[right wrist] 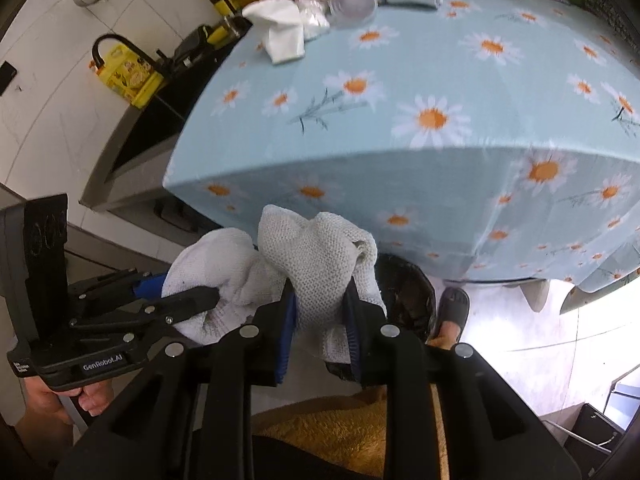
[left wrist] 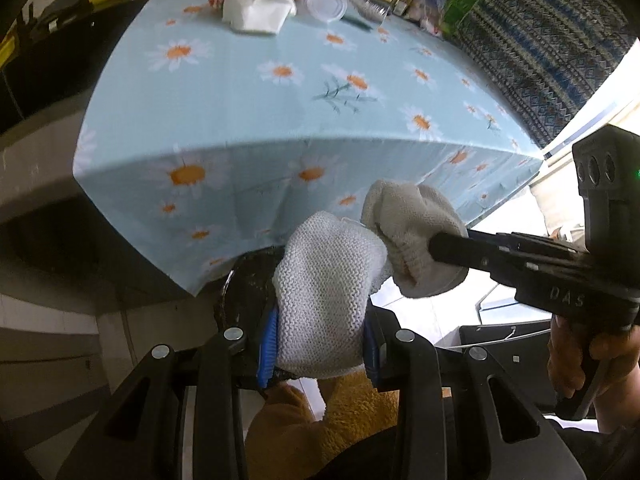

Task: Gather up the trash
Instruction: 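Carry both cloths down over the black bin and open both tools, then grasp the white paper cup on the tablecloth with the left tool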

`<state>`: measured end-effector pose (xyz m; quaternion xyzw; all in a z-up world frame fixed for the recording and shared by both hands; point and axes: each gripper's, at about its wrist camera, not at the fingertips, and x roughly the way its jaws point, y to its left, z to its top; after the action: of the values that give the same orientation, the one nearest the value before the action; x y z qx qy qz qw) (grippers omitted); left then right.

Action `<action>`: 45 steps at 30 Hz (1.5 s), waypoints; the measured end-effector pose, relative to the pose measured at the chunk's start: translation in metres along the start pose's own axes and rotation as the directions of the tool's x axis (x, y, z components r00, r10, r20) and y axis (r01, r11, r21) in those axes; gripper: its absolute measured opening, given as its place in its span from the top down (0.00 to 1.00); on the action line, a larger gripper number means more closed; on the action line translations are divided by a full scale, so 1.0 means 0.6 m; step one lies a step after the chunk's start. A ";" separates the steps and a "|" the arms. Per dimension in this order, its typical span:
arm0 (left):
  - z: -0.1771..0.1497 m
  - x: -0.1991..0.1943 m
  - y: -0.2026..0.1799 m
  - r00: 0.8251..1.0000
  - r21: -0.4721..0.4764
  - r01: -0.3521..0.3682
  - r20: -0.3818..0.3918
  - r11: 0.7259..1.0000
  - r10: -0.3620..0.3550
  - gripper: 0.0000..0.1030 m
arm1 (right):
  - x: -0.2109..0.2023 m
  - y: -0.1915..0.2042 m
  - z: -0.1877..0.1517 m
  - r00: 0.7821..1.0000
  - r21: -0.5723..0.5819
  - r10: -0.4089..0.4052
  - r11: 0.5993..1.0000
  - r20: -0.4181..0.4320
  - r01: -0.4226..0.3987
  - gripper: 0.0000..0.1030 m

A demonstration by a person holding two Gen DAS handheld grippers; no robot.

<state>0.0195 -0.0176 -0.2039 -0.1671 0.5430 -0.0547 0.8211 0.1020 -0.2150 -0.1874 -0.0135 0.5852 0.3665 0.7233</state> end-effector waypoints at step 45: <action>0.055 -0.042 -0.003 0.998 0.004 0.017 0.060 1.000 -0.017 0.49 | -0.050 -0.005 0.039 0.995 0.061 0.004 0.998 0.104 -0.011 0.41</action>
<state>0.0397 -0.0053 -0.1696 -0.1720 0.5167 -0.0575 0.8367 0.1217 -0.2222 -0.1553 0.0298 0.5578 0.3513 0.7513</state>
